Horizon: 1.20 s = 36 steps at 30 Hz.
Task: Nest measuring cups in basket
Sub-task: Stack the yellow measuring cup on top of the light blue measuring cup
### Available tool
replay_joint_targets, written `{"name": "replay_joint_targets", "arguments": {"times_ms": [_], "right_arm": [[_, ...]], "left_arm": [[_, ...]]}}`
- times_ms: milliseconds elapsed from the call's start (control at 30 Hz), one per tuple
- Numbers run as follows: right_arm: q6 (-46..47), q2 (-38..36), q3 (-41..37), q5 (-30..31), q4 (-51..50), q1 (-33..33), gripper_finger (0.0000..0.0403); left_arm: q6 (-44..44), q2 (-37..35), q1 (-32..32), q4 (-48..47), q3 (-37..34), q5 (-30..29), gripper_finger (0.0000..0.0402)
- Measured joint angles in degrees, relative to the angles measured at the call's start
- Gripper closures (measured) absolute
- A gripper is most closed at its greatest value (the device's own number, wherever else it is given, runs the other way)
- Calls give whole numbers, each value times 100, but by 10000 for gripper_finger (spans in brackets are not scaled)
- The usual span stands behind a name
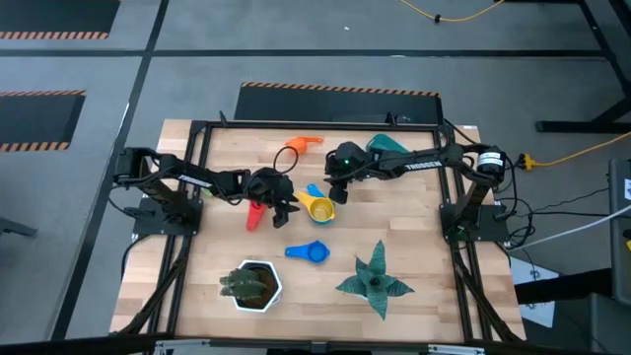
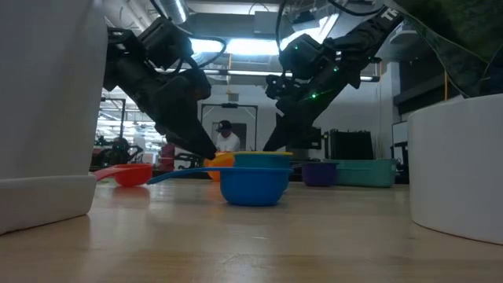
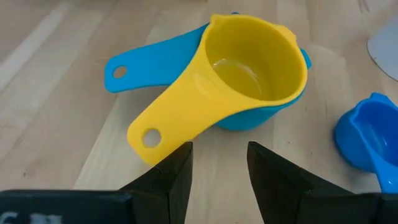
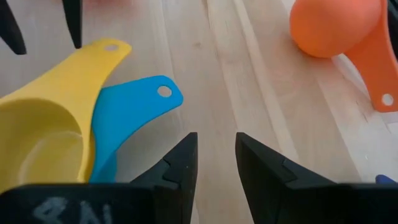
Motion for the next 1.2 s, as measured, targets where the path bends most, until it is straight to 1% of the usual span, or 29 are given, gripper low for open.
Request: {"name": "replay_joint_targets", "arguments": {"times_ms": [200,433,600,700,867,1200], "right_arm": [[-3,27,0,2,4,-1,289],[-3,584,-2,0,125,1,289],[10,737,-2,-12,367,3,289],[23,740,-2,-285,558,3,289],[285,740,0,-927,978,12,289],[263,858,7,-1011,1144,221,289]], "left_arm": [[1,0,0,2,0,2,256],[0,0,0,2,0,2,256],[-1,0,-1,4,0,-1,256],[-1,0,0,4,0,-142,256],[1,0,46,37,0,-284,256],[137,0,212,521,0,-297,256]]}}
